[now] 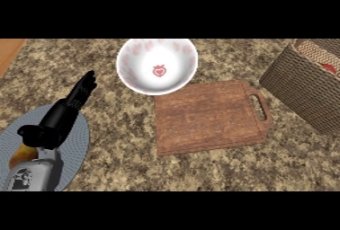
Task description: Pick the bell pepper from the cutting board and place it in the basket
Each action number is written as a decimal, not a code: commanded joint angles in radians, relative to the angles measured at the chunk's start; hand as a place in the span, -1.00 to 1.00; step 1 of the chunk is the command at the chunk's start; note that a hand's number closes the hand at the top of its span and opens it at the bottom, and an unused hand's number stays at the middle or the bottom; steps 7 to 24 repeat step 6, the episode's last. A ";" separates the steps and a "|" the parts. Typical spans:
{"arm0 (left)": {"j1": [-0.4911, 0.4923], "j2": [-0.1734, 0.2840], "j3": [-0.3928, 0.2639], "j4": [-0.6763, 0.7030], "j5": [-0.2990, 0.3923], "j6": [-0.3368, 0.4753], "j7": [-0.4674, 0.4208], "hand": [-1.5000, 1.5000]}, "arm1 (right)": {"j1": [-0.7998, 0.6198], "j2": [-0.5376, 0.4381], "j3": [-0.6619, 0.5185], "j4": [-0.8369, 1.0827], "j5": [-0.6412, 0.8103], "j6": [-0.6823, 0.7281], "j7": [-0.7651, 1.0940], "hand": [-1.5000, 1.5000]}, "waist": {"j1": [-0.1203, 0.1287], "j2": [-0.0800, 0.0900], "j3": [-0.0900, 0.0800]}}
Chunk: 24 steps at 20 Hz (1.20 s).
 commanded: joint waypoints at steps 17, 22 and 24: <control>-0.023 0.015 0.028 0.006 0.028 -0.016 0.031 0.00 | 0.031 -0.040 -0.110 -0.115 -0.208 0.097 0.018 -1.00 | -0.020 -0.007 -0.001; -0.023 0.015 0.028 0.006 0.028 -0.016 0.031 0.00 | 0.031 -0.040 -0.110 -0.115 -0.208 0.097 0.018 -1.00 | -0.020 -0.007 -0.001; -0.023 0.015 0.028 0.006 0.028 -0.016 0.031 0.00 | 0.031 -0.040 -0.110 -0.115 -0.208 0.097 0.018 -1.00 | -0.020 -0.007 -0.001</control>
